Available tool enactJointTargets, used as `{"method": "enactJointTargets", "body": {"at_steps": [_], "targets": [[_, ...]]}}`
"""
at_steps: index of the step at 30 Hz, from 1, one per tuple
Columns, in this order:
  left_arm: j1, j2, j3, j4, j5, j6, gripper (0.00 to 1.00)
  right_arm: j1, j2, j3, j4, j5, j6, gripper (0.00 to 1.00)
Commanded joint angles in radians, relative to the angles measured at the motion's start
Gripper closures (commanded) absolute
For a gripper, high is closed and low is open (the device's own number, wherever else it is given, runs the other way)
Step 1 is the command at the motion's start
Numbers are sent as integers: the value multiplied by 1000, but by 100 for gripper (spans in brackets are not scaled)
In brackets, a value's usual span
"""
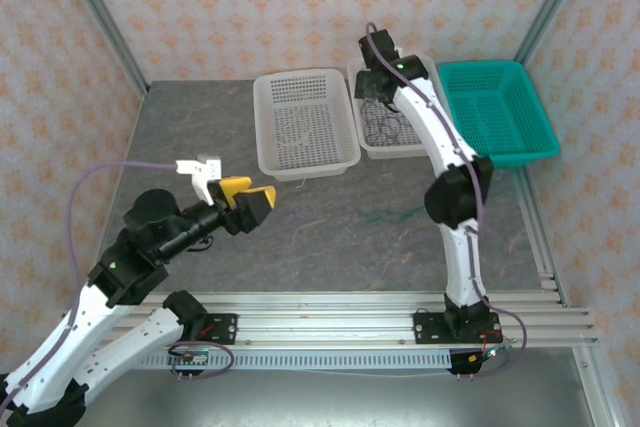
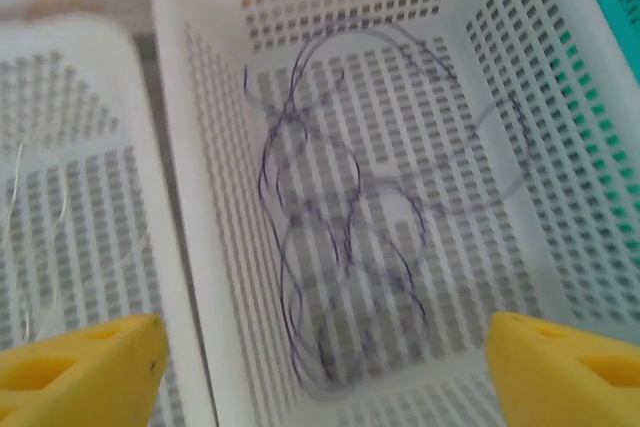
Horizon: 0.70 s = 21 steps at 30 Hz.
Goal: Untangle the cables
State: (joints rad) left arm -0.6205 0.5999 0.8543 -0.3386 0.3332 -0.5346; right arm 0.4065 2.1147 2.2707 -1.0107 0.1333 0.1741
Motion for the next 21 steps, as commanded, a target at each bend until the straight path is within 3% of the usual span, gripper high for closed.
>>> {"method": "enactJointTargets", "body": {"at_steps": [1,7,14,17,21], "targets": [[-50,26,-25,52,-6,-24,9,13,-290,-291,131,-53,-101,2],[-147,139,-12,74,-88,37,9,13,-676,-731,258,-122,-15,1],[-232,269,-19,109,-163,15,9,14,-1070,-1195,370,-74,231,6],[-264,314,-27,135,-194,5,9,14,-1157,-1327,376,-116,349,8],[-312,381,-28,157,-239,6,9,17,-1156,-1487,477,-334,488,15]]}}
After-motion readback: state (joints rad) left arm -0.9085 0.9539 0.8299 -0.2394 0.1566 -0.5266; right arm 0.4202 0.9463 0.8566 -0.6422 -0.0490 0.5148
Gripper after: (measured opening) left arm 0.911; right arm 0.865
